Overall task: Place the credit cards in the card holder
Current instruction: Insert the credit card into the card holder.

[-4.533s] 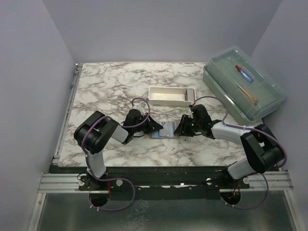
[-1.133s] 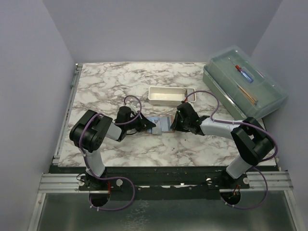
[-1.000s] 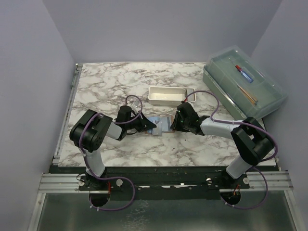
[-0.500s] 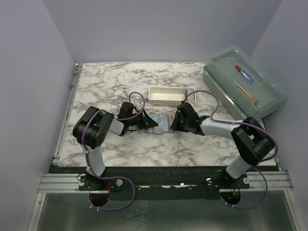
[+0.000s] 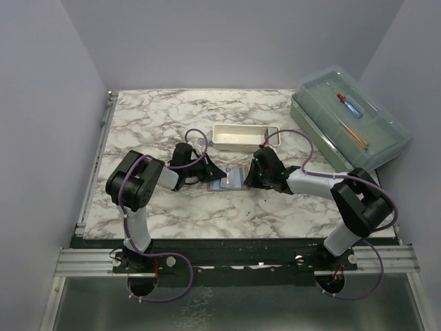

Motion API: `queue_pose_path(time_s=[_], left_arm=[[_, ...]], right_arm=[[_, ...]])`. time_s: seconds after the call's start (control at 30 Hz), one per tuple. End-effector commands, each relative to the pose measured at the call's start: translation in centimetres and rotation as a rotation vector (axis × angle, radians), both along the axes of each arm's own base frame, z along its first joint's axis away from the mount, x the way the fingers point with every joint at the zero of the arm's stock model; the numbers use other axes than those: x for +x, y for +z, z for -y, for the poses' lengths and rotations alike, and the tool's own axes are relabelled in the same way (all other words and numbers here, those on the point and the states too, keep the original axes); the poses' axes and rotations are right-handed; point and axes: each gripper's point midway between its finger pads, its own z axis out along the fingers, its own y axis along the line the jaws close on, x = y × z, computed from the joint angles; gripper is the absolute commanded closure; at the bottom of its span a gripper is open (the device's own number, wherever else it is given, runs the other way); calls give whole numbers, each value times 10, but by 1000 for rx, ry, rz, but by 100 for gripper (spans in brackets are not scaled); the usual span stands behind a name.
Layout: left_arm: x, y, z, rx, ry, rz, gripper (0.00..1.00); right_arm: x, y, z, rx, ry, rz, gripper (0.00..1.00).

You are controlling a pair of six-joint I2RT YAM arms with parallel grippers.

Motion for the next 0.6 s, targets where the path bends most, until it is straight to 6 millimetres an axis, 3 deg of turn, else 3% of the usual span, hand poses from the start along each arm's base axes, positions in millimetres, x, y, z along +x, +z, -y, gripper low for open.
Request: queue_pose_path(time_s=[0.0, 0.4, 0.57], left_arm=[[8, -34, -17, 121, 90, -39, 100], [14, -29, -24, 170, 149, 47, 100], [10, -26, -14, 155, 145, 64, 100]], right_arm=[[-67, -64, 41, -185, 55, -259, 73], [-66, -65, 39, -179, 63, -260, 73], [-66, -65, 38, -178, 62, -260, 73]])
